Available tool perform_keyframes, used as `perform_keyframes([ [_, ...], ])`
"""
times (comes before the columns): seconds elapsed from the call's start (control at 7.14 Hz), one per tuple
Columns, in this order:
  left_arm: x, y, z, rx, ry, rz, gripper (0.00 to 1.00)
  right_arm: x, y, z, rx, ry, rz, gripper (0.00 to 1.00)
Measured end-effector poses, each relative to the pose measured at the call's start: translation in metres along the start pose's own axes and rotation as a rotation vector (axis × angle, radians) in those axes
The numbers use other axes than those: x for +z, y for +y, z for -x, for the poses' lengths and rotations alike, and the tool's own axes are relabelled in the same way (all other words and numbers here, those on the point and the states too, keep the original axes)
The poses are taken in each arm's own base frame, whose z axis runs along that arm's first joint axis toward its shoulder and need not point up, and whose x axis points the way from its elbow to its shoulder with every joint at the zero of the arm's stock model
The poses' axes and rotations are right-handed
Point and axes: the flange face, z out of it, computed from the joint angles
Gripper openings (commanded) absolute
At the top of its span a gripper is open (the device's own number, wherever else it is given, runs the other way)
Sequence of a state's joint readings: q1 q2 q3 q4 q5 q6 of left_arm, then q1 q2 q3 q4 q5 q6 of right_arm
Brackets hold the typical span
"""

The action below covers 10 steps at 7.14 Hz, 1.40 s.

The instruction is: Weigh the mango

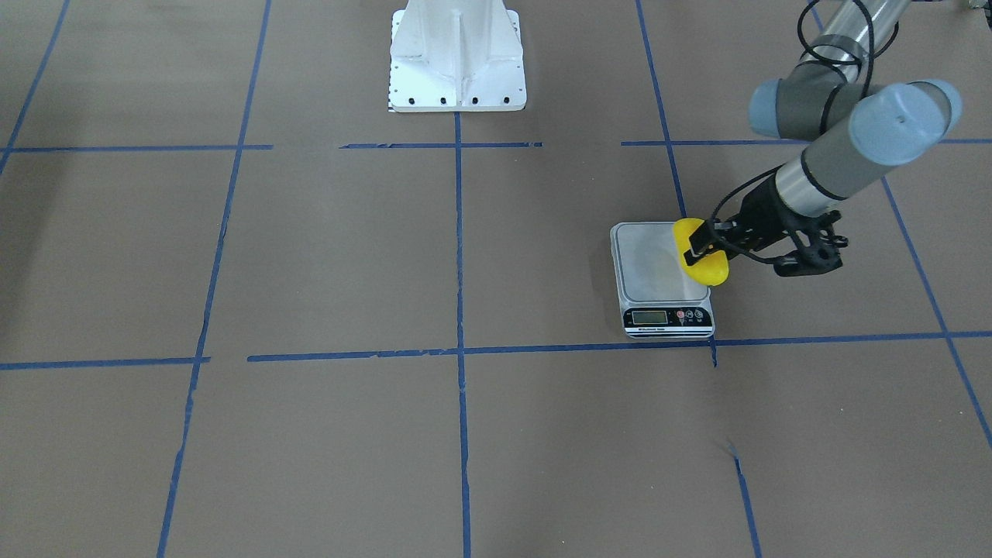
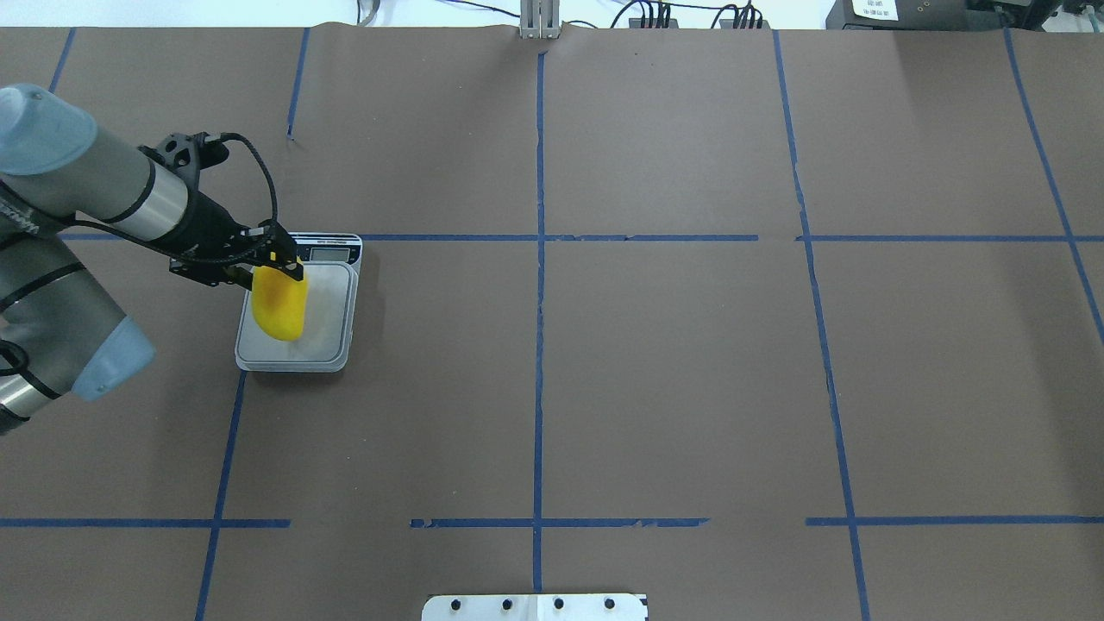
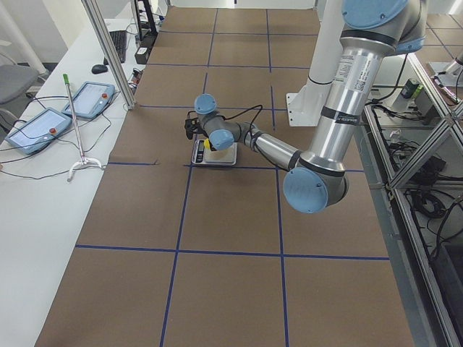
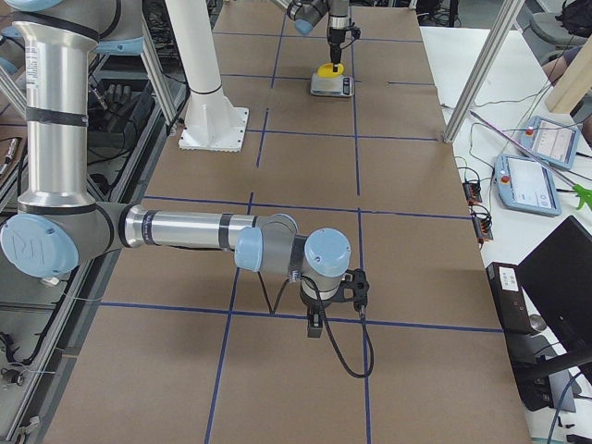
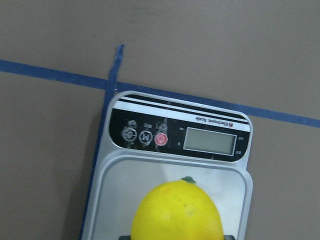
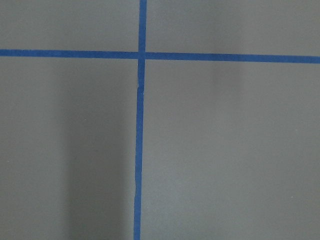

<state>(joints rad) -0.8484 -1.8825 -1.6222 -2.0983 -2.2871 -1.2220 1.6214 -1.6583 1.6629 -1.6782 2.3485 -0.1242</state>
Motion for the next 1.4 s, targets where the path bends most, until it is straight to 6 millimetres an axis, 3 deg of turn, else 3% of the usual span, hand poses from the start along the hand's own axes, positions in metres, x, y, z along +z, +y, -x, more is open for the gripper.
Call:
perform_keyframes([
  [0.42, 0.012, 0.003, -0.008, 0.001, -0.01, 0.002, 1.0, 0.0, 0.0, 0.0, 0.0, 0.0, 0.0, 1.0],
  [0.7, 0.009, 0.001, -0.005, -0.004, -0.024, -0.008, 1.0, 0.0, 0.0, 0.0, 0.0, 0.0, 0.0, 1.0],
  [0.84, -0.009, -0.01, 0.004, 0.007, -0.037, -0.032, 1.0, 0.0, 0.0, 0.0, 0.0, 0.0, 0.0, 1.0],
  [0.98, -0.036, -0.022, 0.03, 0.05, -0.06, -0.063, 1.0, 0.0, 0.0, 0.0, 0.0, 0.0, 0.0, 1.0],
  [1.12, -0.061, -0.028, 0.068, 0.092, -0.09, -0.089, 1.0, 0.0, 0.0, 0.0, 0.0, 0.0, 0.0, 1.0],
  [1.26, -0.093, -0.032, 0.124, 0.142, -0.13, -0.12, 1.0, 0.0, 0.0, 0.0, 0.0, 0.0, 0.0, 1.0],
  [1.4, -0.129, -0.033, 0.192, 0.207, -0.183, -0.149, 1.0, 0.0, 0.0, 0.0, 0.001, 0.0, 0.001, 1.0],
])
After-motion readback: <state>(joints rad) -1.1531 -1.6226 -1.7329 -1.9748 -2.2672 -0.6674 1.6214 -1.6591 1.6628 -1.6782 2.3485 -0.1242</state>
